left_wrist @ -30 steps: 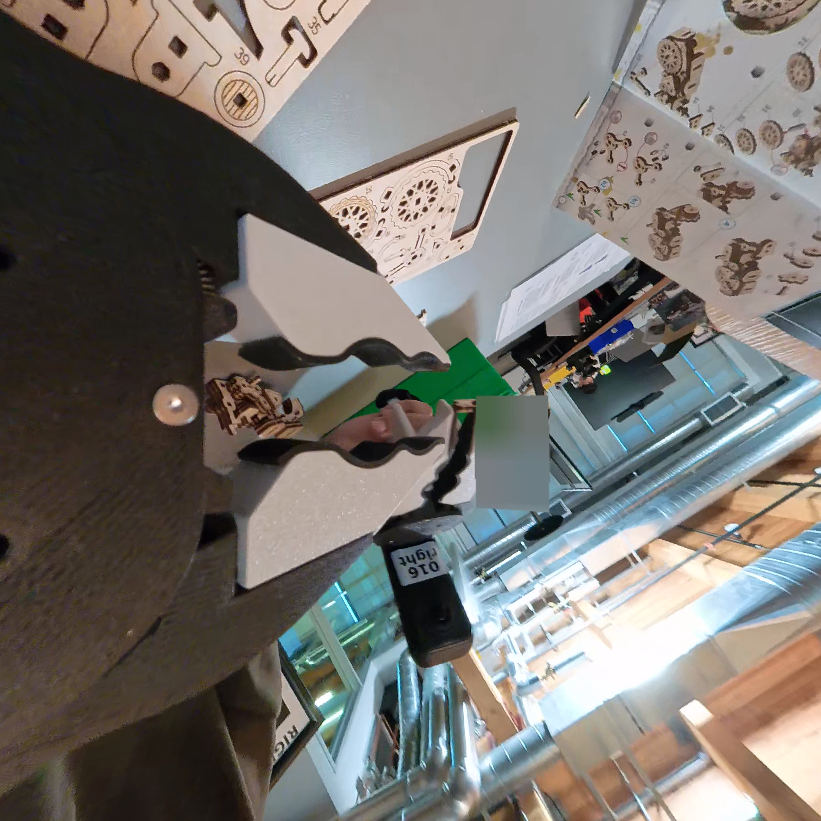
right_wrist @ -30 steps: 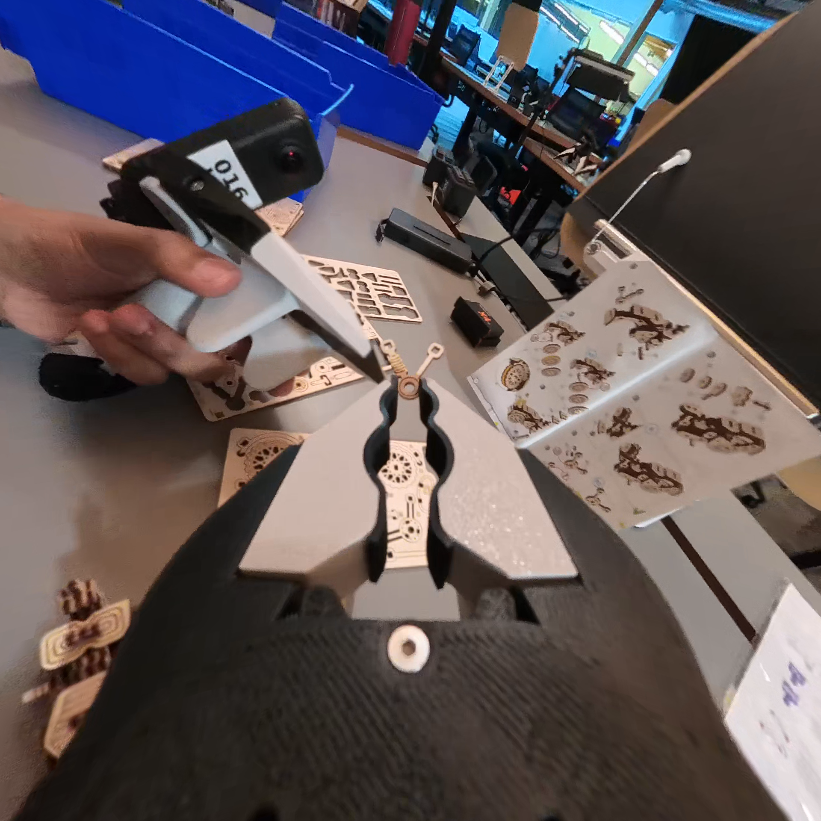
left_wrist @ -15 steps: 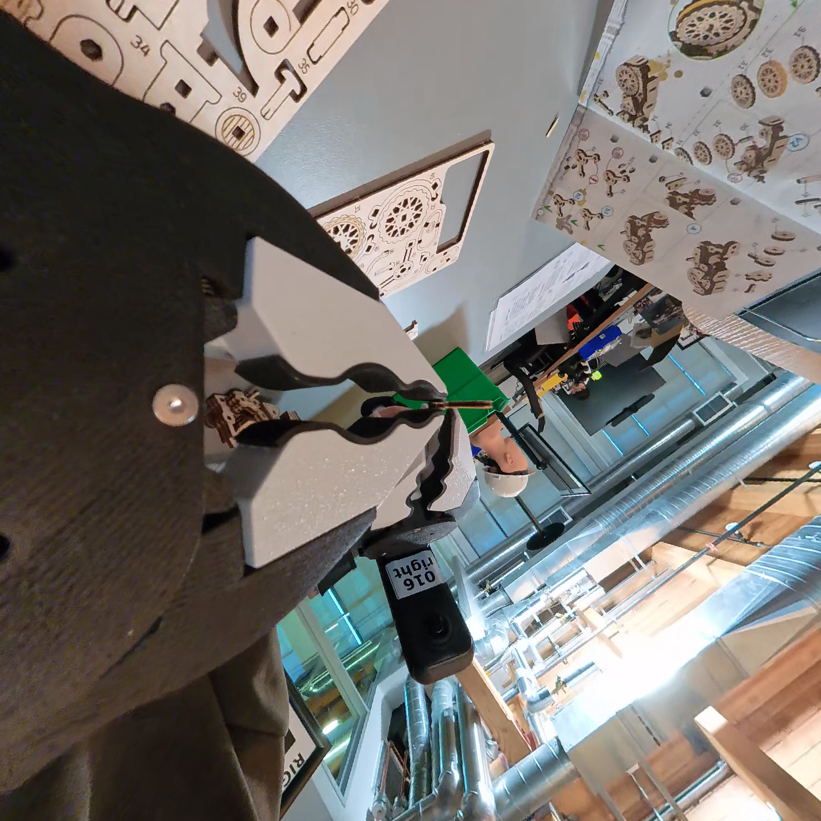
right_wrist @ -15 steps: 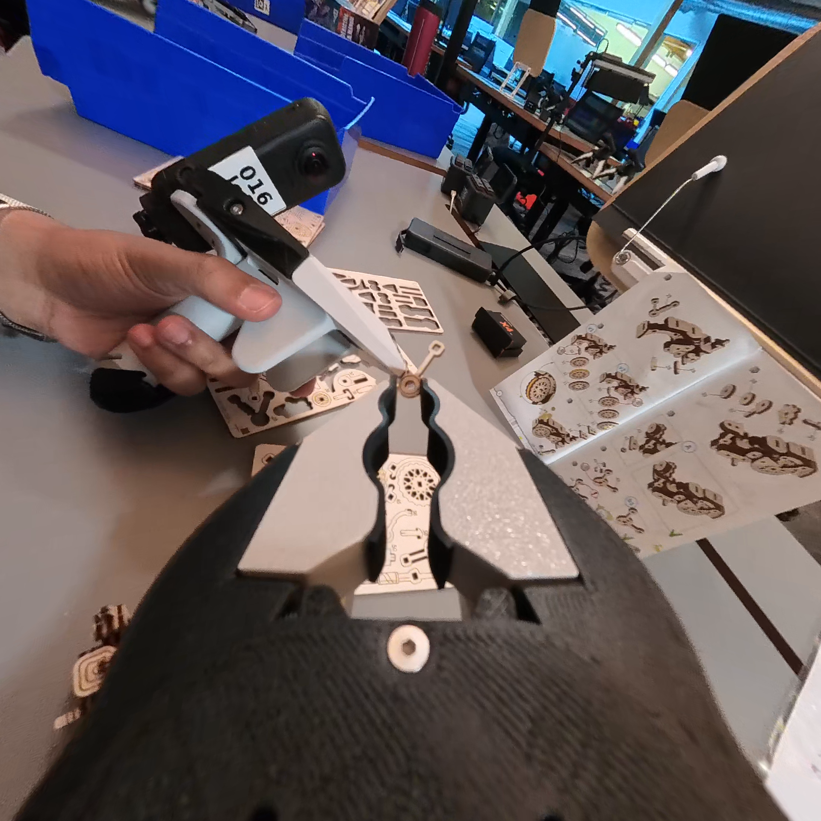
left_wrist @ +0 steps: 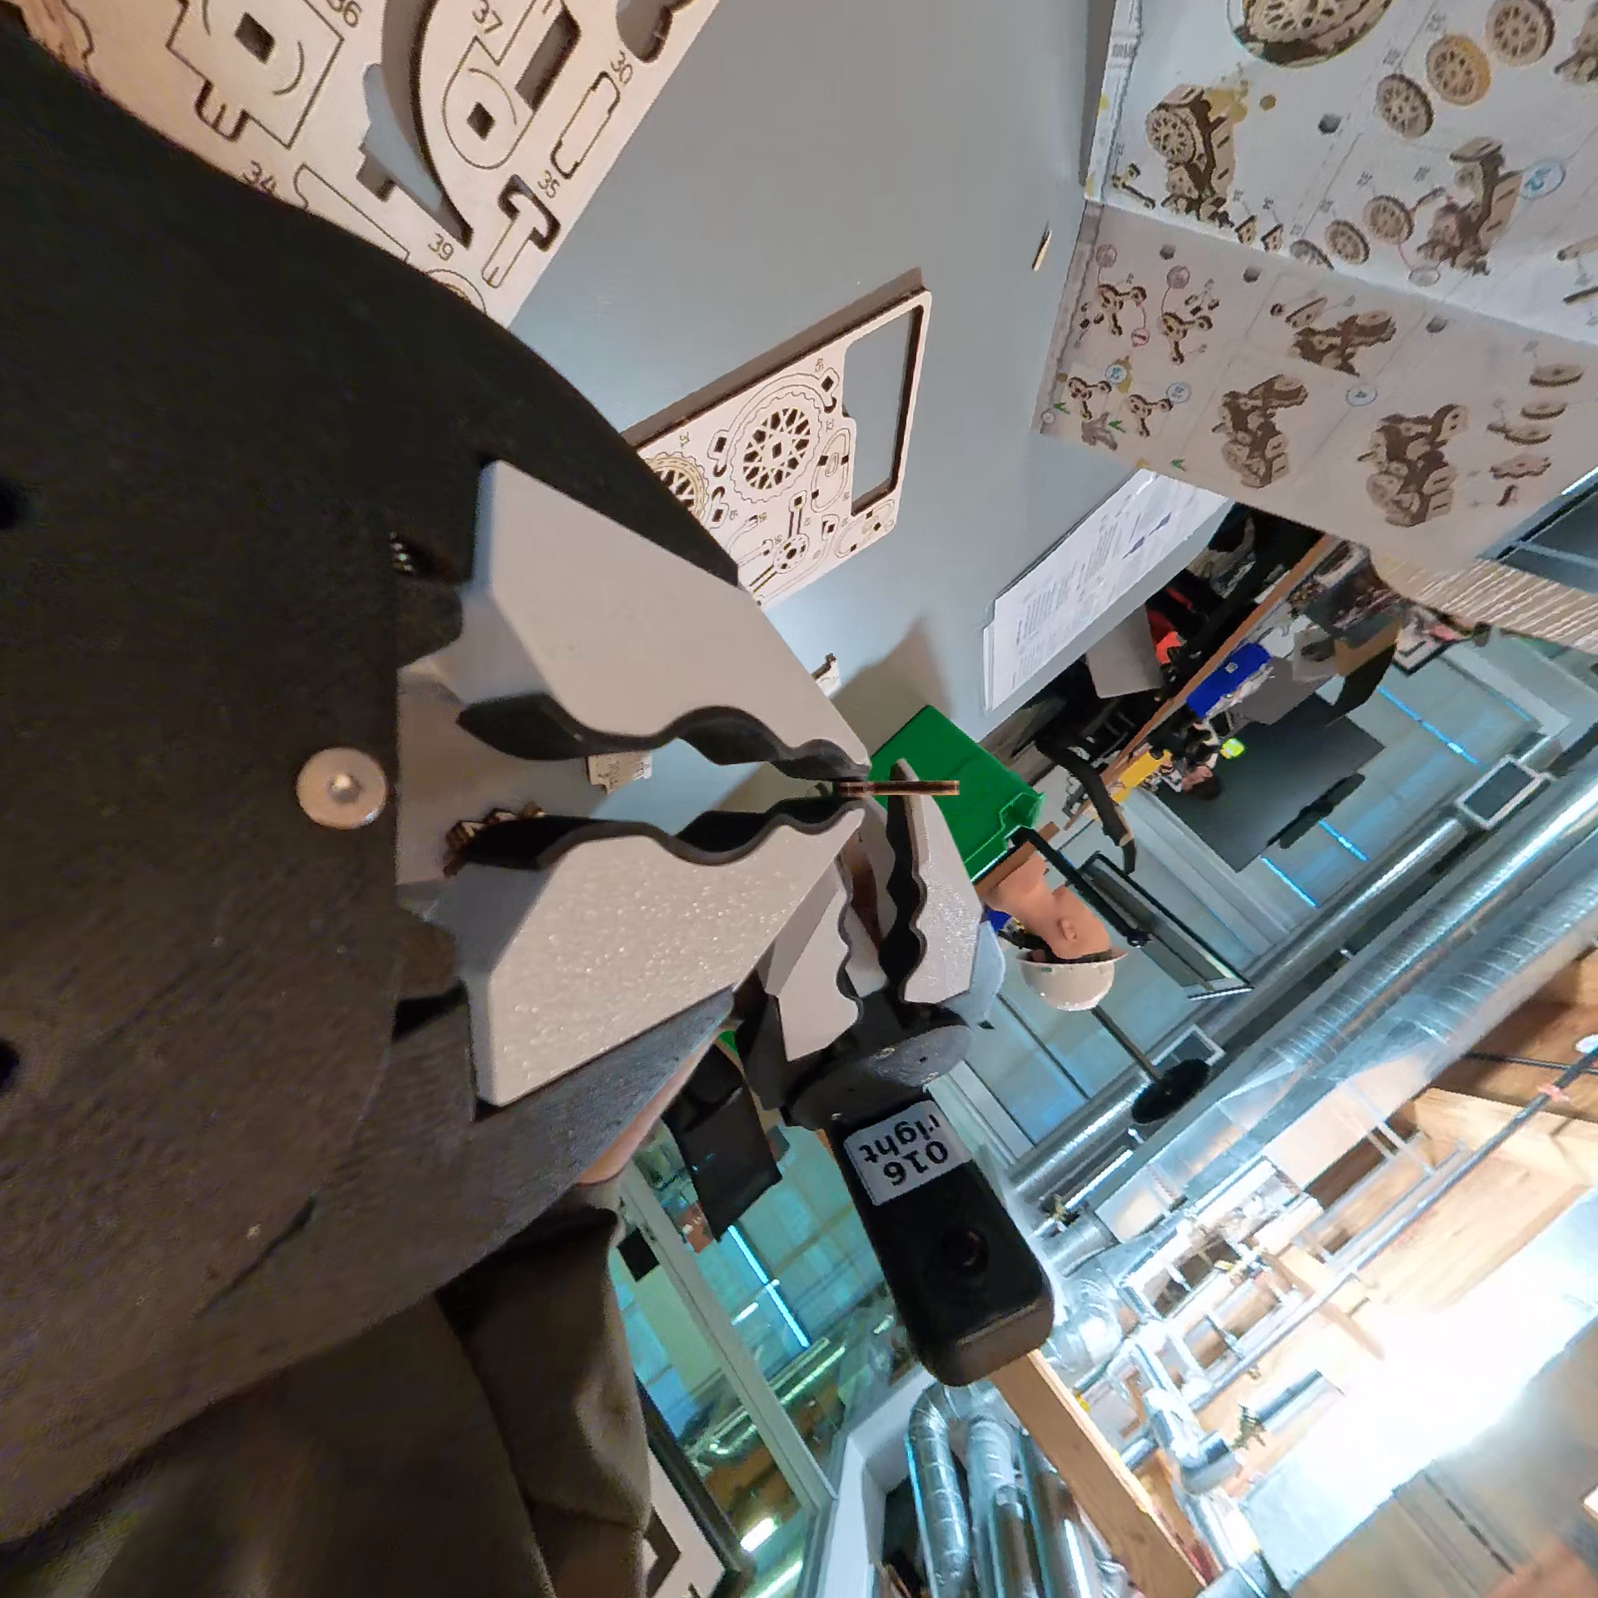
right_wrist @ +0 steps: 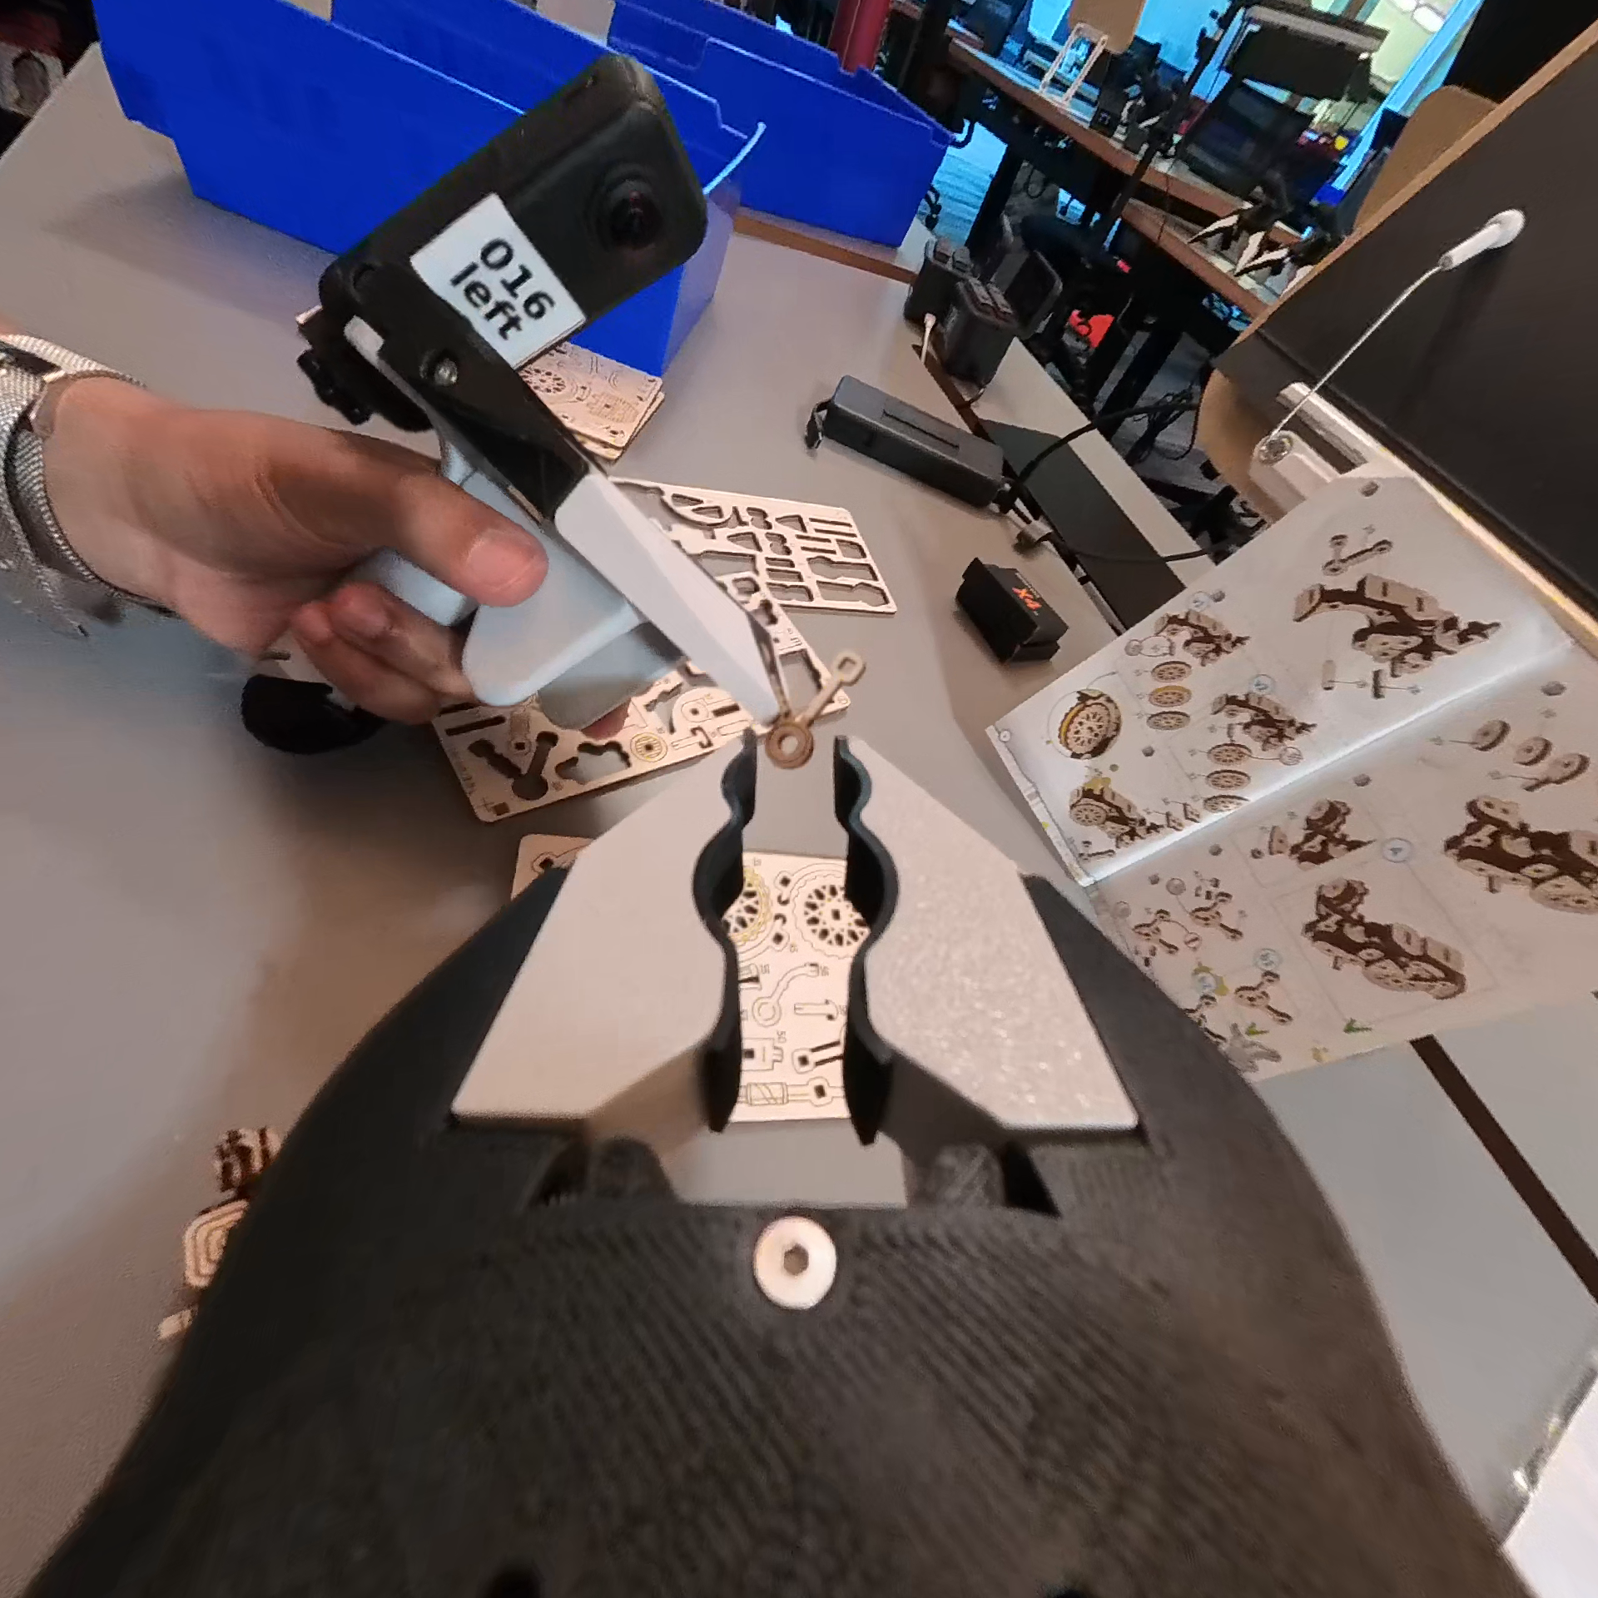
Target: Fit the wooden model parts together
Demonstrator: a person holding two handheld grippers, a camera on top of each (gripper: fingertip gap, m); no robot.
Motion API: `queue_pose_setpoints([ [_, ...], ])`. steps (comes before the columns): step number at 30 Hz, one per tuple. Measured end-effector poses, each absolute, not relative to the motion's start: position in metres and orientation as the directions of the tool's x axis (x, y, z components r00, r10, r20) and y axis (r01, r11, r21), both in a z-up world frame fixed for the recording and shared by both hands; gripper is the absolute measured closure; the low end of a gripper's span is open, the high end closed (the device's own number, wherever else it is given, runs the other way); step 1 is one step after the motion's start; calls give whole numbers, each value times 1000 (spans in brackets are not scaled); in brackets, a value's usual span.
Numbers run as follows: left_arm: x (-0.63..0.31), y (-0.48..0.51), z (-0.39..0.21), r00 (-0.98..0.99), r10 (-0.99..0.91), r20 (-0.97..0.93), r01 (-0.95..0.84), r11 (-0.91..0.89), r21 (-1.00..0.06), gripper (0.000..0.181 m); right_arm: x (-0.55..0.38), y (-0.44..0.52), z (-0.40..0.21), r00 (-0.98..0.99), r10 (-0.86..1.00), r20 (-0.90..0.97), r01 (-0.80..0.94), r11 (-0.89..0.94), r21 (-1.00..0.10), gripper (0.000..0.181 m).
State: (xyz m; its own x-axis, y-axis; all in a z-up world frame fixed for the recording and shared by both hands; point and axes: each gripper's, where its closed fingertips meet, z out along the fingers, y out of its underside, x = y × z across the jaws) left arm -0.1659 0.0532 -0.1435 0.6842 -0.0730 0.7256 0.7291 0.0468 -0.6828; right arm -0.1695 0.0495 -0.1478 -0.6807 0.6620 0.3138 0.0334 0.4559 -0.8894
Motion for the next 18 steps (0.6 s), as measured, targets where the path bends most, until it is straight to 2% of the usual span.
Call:
queue_pose_setpoints([
  [5,-162,55,-144,706,-69,705,708,27,-706,181,-167,48,-149,-690,644,330,23,476,-879,172],
  [18,-158,55,-148,692,-85,717,718,-22,-696,181,-166,45,-153,-638,555,533,-60,655,-753,170],
])
